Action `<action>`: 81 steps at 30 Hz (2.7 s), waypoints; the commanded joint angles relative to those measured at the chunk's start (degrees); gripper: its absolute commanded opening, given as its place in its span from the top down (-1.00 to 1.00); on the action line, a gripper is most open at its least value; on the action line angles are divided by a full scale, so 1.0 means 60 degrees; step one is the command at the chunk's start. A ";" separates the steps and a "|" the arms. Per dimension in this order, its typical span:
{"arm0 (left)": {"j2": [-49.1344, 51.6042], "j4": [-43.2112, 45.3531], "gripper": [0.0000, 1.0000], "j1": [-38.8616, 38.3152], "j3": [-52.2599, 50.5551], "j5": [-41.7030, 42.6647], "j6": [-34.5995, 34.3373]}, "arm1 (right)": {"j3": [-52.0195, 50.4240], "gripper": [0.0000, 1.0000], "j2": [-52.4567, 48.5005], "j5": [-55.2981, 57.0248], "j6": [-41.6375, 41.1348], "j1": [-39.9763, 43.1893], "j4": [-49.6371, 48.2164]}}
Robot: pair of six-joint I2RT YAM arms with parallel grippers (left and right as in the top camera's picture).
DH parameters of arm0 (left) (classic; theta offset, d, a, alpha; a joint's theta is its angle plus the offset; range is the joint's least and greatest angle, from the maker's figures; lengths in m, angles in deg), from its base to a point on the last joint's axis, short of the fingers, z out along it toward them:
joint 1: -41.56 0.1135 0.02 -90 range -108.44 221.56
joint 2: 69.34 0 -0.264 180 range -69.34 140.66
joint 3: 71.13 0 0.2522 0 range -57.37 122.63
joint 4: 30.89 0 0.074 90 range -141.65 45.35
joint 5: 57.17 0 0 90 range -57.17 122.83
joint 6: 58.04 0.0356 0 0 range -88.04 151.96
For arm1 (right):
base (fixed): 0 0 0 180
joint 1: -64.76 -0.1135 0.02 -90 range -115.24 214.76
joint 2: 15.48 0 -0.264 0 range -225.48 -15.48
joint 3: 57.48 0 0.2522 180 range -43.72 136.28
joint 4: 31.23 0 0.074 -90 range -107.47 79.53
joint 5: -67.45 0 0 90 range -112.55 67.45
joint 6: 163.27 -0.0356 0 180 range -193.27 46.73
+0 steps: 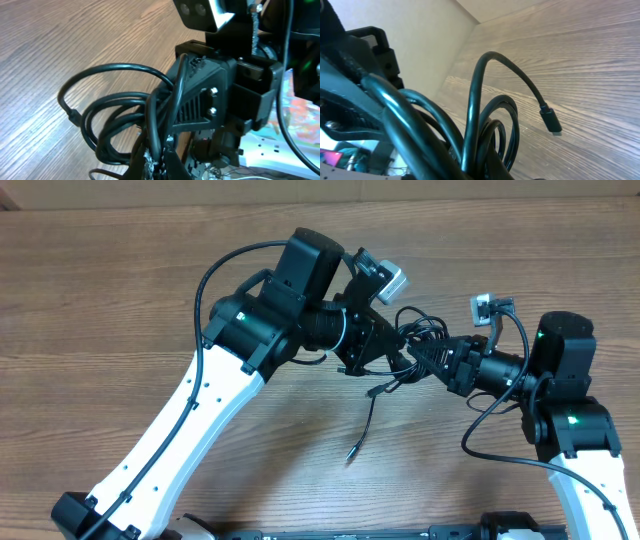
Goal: Untangle cables
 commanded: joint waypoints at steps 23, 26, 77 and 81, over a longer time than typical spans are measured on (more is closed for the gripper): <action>-0.0186 -0.0572 0.71 0.0845 0.0182 0.1180 -0.0055 | 0.0007 0.93 -0.0066 0.1858 0.0382 0.0091 0.0357; -0.0186 -0.0601 0.71 0.0765 0.0182 0.1180 -0.0051 | 0.0007 0.93 -0.0066 0.1668 0.0379 0.0091 0.0350; -0.0186 -0.0178 0.38 -0.0200 0.0182 -0.1647 -0.1064 | 0.0007 0.93 -0.0066 -0.1333 -0.0127 0.0091 -0.0586; -0.0182 -0.0087 0.59 -0.0295 0.0182 -0.1647 -0.1064 | 0.0007 0.93 -0.0066 -0.1333 -0.0127 0.0091 -0.0586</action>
